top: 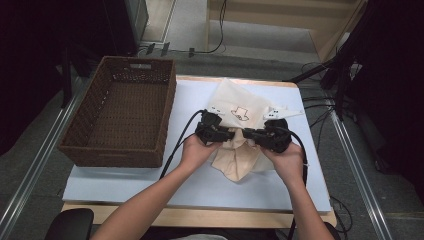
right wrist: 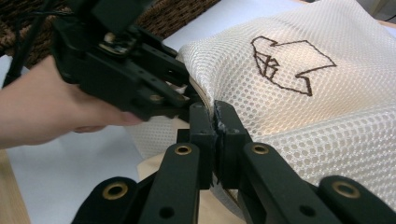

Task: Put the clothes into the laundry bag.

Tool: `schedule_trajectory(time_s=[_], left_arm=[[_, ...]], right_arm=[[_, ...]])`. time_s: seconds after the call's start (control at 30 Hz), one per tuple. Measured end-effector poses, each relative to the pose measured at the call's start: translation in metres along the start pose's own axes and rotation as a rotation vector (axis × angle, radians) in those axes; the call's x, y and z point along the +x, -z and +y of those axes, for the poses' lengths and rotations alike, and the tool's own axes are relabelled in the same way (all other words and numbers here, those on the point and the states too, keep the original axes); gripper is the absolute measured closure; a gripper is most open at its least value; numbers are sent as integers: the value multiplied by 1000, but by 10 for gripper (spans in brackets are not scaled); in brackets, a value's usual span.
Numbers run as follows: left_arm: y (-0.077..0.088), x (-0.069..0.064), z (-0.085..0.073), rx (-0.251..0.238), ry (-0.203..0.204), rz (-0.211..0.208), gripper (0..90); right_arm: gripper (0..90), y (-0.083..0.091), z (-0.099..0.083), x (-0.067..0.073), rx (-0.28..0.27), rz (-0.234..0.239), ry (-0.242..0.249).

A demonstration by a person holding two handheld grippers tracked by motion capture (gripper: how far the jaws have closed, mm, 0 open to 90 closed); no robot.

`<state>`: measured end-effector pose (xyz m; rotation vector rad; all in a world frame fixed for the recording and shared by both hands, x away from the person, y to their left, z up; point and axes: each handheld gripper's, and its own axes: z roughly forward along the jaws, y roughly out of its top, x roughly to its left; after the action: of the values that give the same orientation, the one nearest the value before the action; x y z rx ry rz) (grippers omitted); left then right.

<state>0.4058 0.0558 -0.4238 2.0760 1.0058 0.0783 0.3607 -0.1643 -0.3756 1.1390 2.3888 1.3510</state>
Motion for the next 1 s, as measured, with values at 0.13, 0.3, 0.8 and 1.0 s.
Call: schedule_trajectory(time_s=[0.13,0.3,0.8,1.0], left_arm=[[14,1,-6,4,-9,-17,525],[28,-2,-8,21,-28,-39,411],[15,-27,-27,75,-102,-24,271],[-12,-28,-23,79,-105,12,282]], right_arm=[[888,-1,0,0,2,0,2],[888,-2,-1,0,6,-1,0],[887,1,0,-1,-3,-8,-2],[887,0,0,-2,-1,-2,-4]])
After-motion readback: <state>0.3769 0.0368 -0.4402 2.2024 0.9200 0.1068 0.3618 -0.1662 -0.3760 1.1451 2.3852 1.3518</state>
